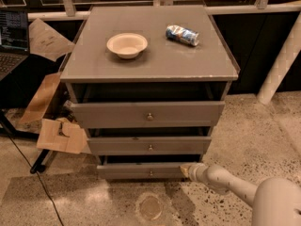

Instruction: Open bottom drawer

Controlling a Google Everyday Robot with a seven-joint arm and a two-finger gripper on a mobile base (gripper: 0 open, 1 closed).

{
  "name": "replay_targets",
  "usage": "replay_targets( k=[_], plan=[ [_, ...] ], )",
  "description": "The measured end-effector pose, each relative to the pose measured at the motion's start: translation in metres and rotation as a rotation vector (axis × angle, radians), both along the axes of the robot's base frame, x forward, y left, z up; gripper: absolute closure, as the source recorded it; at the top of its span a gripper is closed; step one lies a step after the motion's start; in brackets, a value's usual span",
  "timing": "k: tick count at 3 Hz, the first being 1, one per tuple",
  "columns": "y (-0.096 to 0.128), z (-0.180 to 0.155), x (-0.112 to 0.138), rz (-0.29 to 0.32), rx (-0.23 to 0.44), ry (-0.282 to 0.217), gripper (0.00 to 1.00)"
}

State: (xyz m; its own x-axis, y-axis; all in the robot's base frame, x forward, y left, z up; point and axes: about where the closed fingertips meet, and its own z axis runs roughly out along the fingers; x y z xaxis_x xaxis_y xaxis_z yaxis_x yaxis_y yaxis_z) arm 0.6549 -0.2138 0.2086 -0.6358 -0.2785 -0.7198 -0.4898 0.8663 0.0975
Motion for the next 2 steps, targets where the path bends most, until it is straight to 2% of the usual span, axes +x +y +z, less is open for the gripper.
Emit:
replay_targets(
  k=[1, 2],
  plan=[
    [-0.016, 0.0001, 0.0253, -0.041, -0.005, -0.017, 1.0],
    [-0.0137, 0.0029, 0.0283, -0.039, -0.004, -0.026, 1.0]
  ],
)
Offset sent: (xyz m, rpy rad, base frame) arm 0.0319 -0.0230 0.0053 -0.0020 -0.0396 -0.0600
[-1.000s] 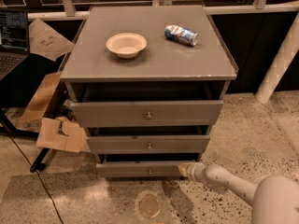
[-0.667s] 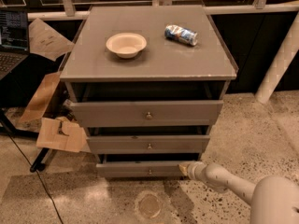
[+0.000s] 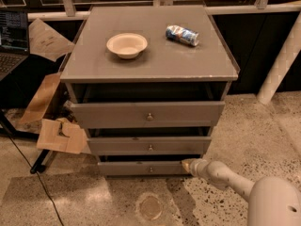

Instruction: Open bottom drawer

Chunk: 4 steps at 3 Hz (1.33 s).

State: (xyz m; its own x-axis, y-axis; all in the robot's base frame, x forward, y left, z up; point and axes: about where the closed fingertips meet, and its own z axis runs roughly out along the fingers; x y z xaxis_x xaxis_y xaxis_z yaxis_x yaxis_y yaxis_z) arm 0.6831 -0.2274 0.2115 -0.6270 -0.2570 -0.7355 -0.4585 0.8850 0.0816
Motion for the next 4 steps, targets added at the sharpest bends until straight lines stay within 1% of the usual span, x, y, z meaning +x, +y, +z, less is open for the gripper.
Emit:
replay_targets(
  k=[1, 2, 3, 4],
  plan=[
    [0.008, 0.009, 0.009, 0.008, 0.004, -0.031, 1.0],
    [0.017, 0.014, 0.016, 0.028, 0.001, -0.045, 1.0],
    [0.017, 0.014, 0.016, 0.028, 0.001, -0.045, 1.0],
    [0.007, 0.007, 0.01, 0.028, -0.003, -0.022, 1.0]
  ],
)
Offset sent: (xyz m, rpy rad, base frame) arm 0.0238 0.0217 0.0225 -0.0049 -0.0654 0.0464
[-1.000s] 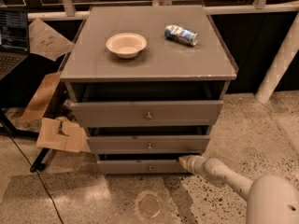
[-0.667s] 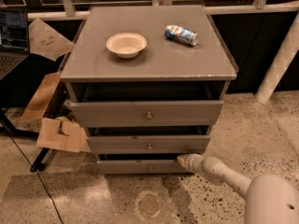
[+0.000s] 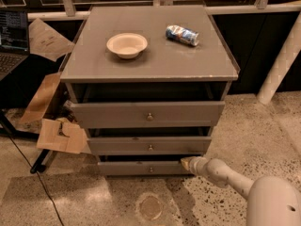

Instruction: Open bottom drawer

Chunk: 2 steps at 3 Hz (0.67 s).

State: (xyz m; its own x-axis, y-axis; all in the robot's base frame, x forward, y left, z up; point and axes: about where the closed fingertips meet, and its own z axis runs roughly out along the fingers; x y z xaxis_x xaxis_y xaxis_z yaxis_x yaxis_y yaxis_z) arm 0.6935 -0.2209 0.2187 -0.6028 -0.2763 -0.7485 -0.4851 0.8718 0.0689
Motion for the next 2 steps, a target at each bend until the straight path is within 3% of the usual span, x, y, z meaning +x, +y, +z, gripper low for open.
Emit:
replay_targets(
  k=[1, 2],
  plan=[
    [-0.043, 0.008, -0.022, 0.013, -0.017, 0.029, 1.0],
    [-0.107, 0.028, -0.056, -0.048, -0.044, 0.051, 1.0]
  ],
)
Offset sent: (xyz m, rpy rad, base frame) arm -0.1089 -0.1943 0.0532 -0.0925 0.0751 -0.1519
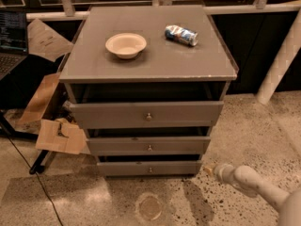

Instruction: Open bottom drawer

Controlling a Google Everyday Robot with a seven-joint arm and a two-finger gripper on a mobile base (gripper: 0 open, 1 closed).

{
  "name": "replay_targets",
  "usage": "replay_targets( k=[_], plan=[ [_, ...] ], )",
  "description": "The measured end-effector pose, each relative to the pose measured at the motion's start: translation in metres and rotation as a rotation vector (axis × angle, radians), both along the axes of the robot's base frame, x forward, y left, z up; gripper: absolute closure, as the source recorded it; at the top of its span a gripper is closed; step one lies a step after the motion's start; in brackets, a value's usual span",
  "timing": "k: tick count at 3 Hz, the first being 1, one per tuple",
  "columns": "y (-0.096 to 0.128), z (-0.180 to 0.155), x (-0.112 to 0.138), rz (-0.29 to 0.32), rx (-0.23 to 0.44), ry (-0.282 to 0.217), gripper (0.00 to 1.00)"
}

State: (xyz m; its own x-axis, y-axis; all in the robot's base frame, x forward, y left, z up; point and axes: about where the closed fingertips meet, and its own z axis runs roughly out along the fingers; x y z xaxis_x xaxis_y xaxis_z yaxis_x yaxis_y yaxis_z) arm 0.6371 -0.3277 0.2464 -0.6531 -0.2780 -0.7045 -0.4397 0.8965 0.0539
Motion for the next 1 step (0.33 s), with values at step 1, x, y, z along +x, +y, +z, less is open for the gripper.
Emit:
replay_targets(
  k=[1],
  plan=[
    [-0.055, 0.0197, -0.0344, -0.099, -0.028, 0.002, 0.82]
  ],
)
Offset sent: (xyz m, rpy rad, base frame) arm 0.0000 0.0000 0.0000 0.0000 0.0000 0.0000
